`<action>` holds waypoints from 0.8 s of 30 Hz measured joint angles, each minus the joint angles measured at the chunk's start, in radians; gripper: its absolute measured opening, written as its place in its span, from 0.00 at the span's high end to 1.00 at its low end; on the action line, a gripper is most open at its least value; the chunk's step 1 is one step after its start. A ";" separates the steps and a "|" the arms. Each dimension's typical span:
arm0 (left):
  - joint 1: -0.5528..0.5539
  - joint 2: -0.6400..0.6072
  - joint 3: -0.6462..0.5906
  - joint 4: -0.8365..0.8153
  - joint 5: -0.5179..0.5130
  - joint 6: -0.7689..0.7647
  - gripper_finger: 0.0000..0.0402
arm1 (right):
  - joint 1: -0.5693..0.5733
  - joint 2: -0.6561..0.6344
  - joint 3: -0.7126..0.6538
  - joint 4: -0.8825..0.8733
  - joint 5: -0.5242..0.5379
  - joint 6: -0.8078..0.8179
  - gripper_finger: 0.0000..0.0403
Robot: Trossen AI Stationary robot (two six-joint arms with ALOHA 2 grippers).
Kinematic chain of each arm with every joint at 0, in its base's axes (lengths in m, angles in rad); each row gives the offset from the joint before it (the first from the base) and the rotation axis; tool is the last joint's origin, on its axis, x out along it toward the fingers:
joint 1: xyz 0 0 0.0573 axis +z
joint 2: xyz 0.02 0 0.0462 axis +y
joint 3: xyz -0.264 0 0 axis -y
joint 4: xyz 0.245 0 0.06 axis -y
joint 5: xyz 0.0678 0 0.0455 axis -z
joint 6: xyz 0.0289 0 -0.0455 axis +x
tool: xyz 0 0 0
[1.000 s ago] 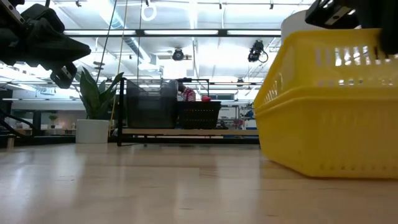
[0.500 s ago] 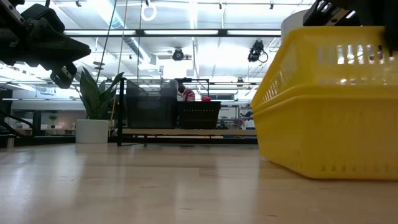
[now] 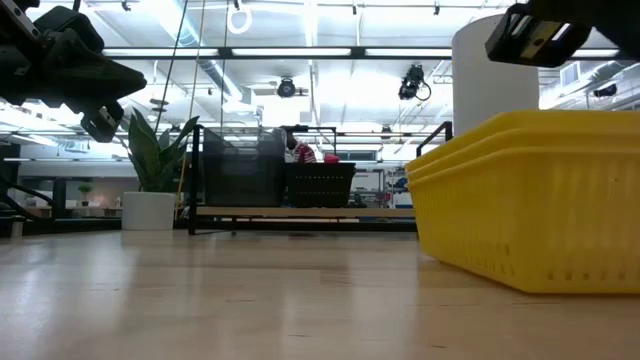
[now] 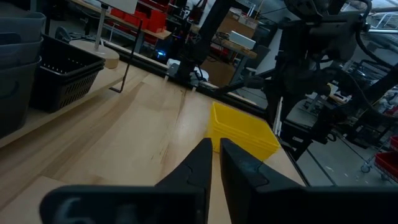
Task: Stack baskets on shelf by color
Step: Put the stacked yellow baskets on the shelf
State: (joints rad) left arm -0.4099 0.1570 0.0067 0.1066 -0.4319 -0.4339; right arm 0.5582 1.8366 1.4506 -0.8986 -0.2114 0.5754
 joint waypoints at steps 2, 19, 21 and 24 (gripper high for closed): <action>0.000 0.000 0.000 0.000 0.000 0.000 0.91 | -0.005 0.000 0.000 0.002 -0.030 0.006 0.72; 0.000 0.000 0.000 0.000 0.000 0.000 0.91 | 0.049 0.010 -0.019 0.175 0.251 -0.034 0.50; 0.000 0.000 0.000 0.000 0.000 0.000 0.91 | 0.050 0.011 -0.057 0.209 0.244 -0.029 0.49; 0.000 0.000 0.000 0.000 0.000 0.000 0.92 | 0.056 0.012 -0.117 0.275 0.217 -0.026 0.48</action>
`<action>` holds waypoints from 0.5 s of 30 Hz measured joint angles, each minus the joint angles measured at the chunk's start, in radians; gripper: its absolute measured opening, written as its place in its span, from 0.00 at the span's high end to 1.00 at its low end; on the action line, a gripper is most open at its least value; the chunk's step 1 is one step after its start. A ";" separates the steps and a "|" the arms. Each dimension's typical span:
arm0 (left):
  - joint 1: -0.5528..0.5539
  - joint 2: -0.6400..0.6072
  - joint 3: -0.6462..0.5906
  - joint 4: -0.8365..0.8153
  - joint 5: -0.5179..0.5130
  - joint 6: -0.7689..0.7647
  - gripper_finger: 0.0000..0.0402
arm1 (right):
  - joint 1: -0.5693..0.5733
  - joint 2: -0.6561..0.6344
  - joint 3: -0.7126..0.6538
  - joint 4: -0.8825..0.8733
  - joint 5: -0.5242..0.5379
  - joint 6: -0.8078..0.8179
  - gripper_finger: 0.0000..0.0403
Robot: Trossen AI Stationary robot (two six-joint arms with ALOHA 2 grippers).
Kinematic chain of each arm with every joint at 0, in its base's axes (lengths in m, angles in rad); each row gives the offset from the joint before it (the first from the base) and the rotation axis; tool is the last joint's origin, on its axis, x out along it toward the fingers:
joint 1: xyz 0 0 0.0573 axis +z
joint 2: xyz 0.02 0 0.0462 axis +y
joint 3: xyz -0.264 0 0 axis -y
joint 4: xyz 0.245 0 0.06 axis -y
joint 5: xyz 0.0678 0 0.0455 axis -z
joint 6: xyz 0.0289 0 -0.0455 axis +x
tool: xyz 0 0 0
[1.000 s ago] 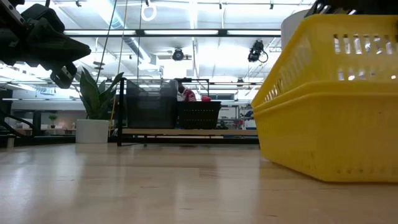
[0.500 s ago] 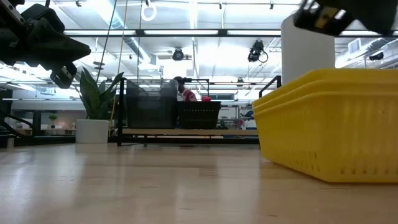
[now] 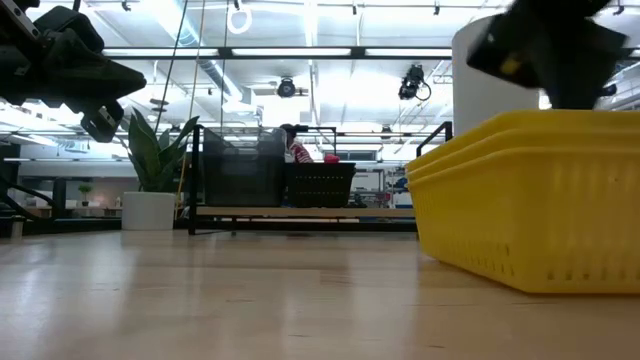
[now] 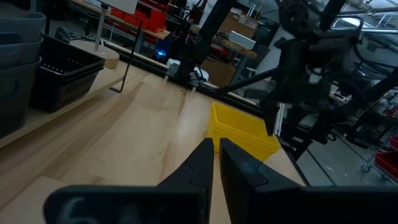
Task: Stack baskets on shelf by color
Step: Put the stacked yellow baskets on the shelf
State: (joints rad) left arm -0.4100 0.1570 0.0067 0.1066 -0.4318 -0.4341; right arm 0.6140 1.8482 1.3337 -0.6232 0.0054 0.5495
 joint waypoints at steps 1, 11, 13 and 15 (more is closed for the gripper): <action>0.000 0.000 0.000 0.000 0.000 0.000 0.92 | 0.002 0.000 -0.020 0.024 -0.009 0.000 0.48; 0.000 0.000 0.000 0.000 0.000 0.000 0.92 | 0.011 0.000 -0.126 0.030 0.022 -0.029 0.57; 0.000 0.000 0.000 0.000 0.000 0.000 0.91 | 0.011 0.000 -0.126 0.030 0.020 -0.058 0.60; 0.000 0.000 0.000 0.000 0.000 0.000 0.91 | 0.009 0.000 -0.126 0.031 0.019 -0.090 0.64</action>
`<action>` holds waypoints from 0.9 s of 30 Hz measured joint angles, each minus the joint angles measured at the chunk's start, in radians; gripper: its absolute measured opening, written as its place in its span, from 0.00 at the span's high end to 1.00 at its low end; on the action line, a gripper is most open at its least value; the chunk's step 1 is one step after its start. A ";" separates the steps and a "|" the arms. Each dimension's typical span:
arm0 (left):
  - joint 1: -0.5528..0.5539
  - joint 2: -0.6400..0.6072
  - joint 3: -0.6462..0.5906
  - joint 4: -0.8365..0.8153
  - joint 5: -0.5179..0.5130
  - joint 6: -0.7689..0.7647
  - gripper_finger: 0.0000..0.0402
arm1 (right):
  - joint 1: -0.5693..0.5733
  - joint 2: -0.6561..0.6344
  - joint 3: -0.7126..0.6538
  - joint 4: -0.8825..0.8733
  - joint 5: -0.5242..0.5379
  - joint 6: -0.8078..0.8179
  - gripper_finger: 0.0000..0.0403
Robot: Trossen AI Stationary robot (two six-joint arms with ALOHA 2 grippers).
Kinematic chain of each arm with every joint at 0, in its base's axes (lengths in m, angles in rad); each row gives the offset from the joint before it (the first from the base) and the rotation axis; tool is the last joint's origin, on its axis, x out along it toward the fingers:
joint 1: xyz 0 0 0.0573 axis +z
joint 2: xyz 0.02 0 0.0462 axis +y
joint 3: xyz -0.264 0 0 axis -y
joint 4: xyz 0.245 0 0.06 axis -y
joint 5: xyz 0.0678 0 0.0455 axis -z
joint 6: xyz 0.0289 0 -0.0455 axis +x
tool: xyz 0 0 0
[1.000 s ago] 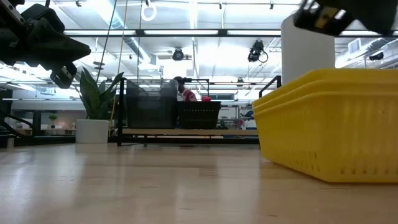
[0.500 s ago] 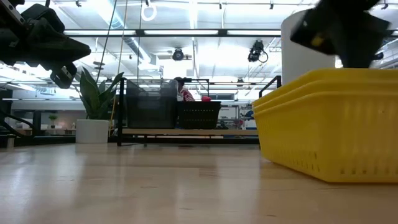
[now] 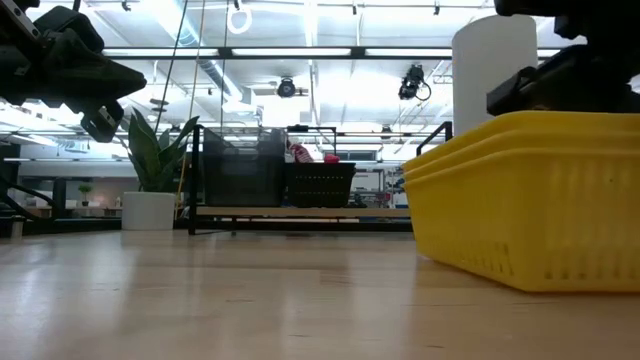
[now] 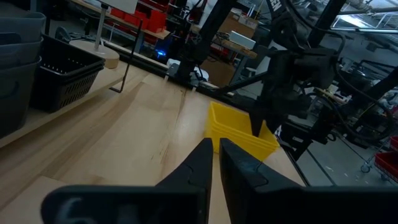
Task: Stack baskets on shelf by color
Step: Put the stacked yellow baskets on the shelf
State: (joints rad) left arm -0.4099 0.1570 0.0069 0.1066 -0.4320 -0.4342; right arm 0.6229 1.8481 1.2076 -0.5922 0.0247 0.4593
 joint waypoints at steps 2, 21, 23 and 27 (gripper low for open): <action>0.000 0.000 0.000 0.000 0.000 0.000 0.92 | -0.004 0.000 0.000 0.000 -0.014 -0.022 0.69; 0.000 0.000 0.000 0.000 0.000 0.000 0.92 | -0.046 -0.002 0.149 -0.190 -0.103 -0.101 0.95; 0.000 0.000 0.000 0.000 0.000 0.000 0.93 | -0.052 -0.002 0.173 -0.212 -0.108 -0.100 0.95; 0.000 0.000 0.000 0.000 0.000 0.000 0.94 | -0.070 -0.001 0.219 -0.256 -0.107 -0.118 0.95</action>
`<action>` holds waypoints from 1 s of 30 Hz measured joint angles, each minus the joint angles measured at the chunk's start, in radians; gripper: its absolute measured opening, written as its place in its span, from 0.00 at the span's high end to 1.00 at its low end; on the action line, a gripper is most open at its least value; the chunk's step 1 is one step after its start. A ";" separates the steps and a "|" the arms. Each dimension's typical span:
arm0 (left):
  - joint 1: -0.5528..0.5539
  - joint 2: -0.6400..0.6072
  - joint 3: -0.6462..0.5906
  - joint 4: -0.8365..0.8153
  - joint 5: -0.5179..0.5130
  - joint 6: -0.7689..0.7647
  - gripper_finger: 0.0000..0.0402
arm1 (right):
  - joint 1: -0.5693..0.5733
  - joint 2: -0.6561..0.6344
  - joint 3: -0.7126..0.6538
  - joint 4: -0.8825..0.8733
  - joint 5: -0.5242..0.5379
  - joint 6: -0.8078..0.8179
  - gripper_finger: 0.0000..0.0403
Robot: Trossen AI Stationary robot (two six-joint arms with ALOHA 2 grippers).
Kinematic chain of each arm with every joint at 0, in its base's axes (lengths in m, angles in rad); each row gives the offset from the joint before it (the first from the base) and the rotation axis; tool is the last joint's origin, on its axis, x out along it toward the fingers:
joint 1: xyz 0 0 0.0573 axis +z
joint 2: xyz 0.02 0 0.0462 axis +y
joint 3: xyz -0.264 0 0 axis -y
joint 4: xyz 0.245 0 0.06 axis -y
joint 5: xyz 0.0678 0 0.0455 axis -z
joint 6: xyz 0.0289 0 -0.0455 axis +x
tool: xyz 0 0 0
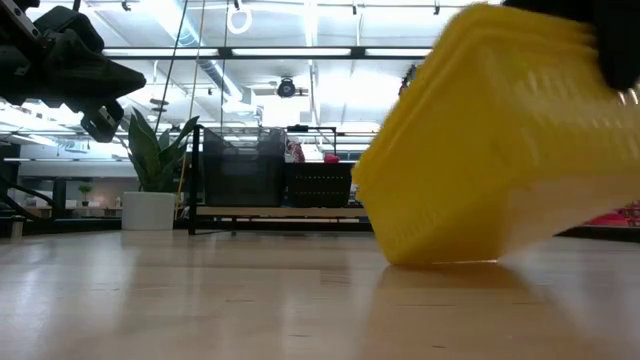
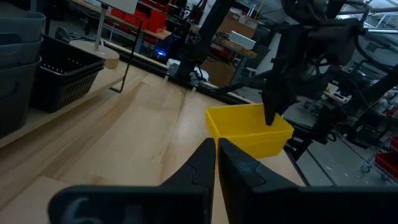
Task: Stack baskets on shelf by color
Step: Put the stacked yellow baskets on the shelf
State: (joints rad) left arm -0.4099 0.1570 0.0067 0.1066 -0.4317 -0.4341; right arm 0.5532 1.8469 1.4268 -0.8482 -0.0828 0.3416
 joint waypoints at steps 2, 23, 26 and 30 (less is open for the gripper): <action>0.000 0.000 0.000 0.000 0.000 0.000 0.94 | -0.016 0.000 0.025 -0.032 0.003 -0.020 0.95; 0.000 0.000 0.000 0.000 0.000 0.000 0.94 | -0.428 -0.254 0.093 -0.252 0.235 -0.244 0.95; 0.000 0.000 0.000 0.000 0.000 0.000 0.93 | -0.504 -0.264 0.093 -0.244 0.269 -0.309 0.95; 0.000 0.000 0.000 0.000 0.000 0.000 0.91 | -0.604 -0.257 0.079 -0.230 0.265 -0.392 0.95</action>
State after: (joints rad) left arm -0.4101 0.1570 0.0067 0.1066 -0.4318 -0.4339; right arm -0.0507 1.5902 1.5063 -1.0787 0.1825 -0.0502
